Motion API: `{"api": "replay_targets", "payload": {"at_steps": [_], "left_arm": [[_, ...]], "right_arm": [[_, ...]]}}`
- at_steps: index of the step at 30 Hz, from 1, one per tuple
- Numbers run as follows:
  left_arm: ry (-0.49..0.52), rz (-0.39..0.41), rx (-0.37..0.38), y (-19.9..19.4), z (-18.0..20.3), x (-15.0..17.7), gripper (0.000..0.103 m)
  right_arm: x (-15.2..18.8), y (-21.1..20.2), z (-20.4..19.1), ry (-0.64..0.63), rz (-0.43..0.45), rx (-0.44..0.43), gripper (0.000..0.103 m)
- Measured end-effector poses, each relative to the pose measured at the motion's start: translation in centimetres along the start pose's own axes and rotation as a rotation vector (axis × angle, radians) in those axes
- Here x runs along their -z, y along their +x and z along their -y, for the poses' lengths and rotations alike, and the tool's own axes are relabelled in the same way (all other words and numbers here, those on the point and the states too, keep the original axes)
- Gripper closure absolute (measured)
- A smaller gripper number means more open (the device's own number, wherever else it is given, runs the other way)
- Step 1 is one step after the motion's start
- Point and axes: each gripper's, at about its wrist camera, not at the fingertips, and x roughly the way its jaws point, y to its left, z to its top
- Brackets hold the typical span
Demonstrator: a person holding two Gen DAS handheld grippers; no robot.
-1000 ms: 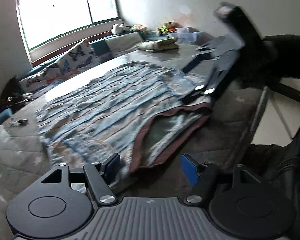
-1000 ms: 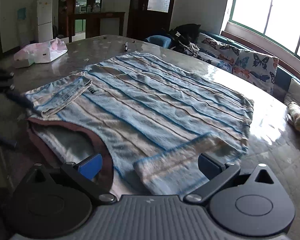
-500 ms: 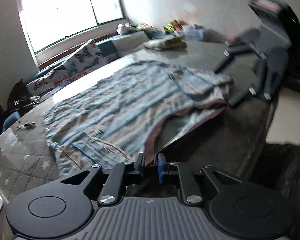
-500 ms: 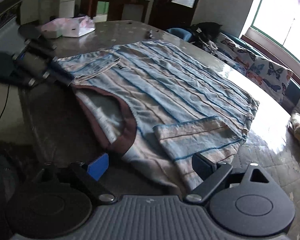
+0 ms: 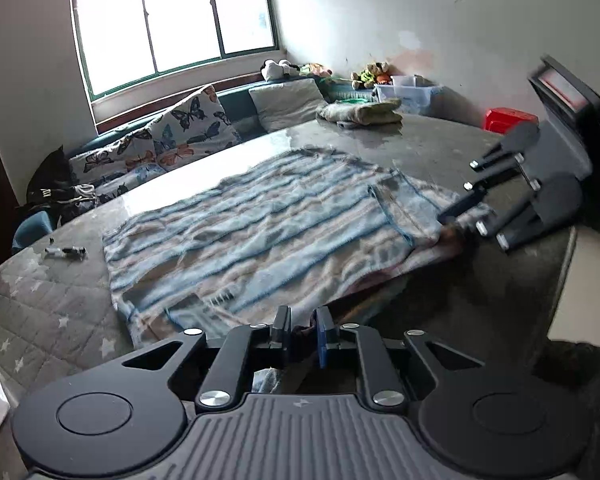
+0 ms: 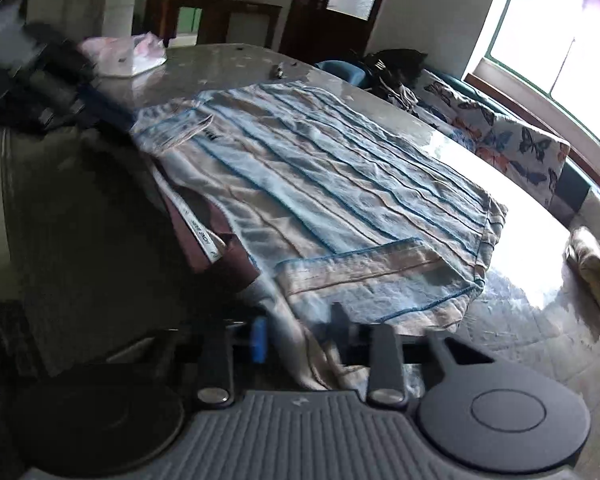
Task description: Fold clothes
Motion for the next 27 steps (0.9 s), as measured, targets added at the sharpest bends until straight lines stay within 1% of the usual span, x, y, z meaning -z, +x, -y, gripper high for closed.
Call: {"api": "replay_targets", "payload": {"at_steps": [1, 2, 3, 4, 6, 7, 12, 16, 18, 19, 20, 22, 23, 27], "left_arm": [[0.005, -0.001, -0.009, -0.3, 0.2, 0.4, 0.078], [0.010, -0.003, -0.022, -0.5, 0.4, 0.7, 0.062], [0.017, 0.001, -0.034, -0.8, 0.6, 1.1, 0.057], [0.024, 0.007, -0.047, -1.1, 0.7, 1.4, 0.054], [0.034, -0.001, -0.061, -1.3, 0.9, 2.0, 0.052], [0.039, -0.006, -0.066, -1.4, 0.9, 2.2, 0.048], [0.074, -0.037, -0.096, -0.3, 0.9, 3.1, 0.048], [0.142, -0.056, -0.119, 0.6, 1.1, 3.7, 0.048], [0.154, -0.052, -0.120, 0.7, 1.0, 3.7, 0.057], [0.153, -0.055, -0.122, 0.9, 0.9, 3.7, 0.068], [0.146, -0.059, -0.124, 1.0, 0.7, 3.8, 0.077], [0.118, -0.063, -0.132, 1.0, 0.1, 3.9, 0.090], [0.104, -0.058, -0.136, 0.9, -0.1, 3.8, 0.093], [0.079, -0.004, -0.159, -0.9, -0.3, 3.1, 0.096]], "right_arm": [[-0.2, -0.1, 0.3, 0.015, 0.001, -0.005, 0.087], [-0.5, -0.2, 0.6, 0.030, 0.005, -0.007, 0.089], [-0.7, -0.3, 0.8, 0.045, 0.009, -0.008, 0.089], [-1.0, -0.4, 1.1, 0.059, 0.014, -0.009, 0.089], [-1.5, -0.7, 1.6, 0.082, 0.028, -0.010, 0.091], [-1.9, -0.8, 1.8, 0.094, 0.034, -0.011, 0.092], [-3.3, -1.3, 2.5, 0.123, 0.060, -0.005, 0.092], [-4.1, -1.5, 2.8, 0.120, 0.076, 0.010, 0.092], [-4.2, -1.5, 2.9, 0.124, 0.081, 0.016, 0.092], [-4.3, -1.4, 3.0, 0.129, 0.082, 0.020, 0.092], [-4.2, -1.3, 3.0, 0.132, 0.083, 0.022, 0.093], [-4.0, -1.2, 3.0, 0.138, 0.088, 0.030, 0.093], [-3.9, -1.2, 3.0, 0.140, 0.092, 0.033, 0.093], [-3.2, -1.6, 2.8, 0.164, 0.114, 0.035, 0.096]]}}
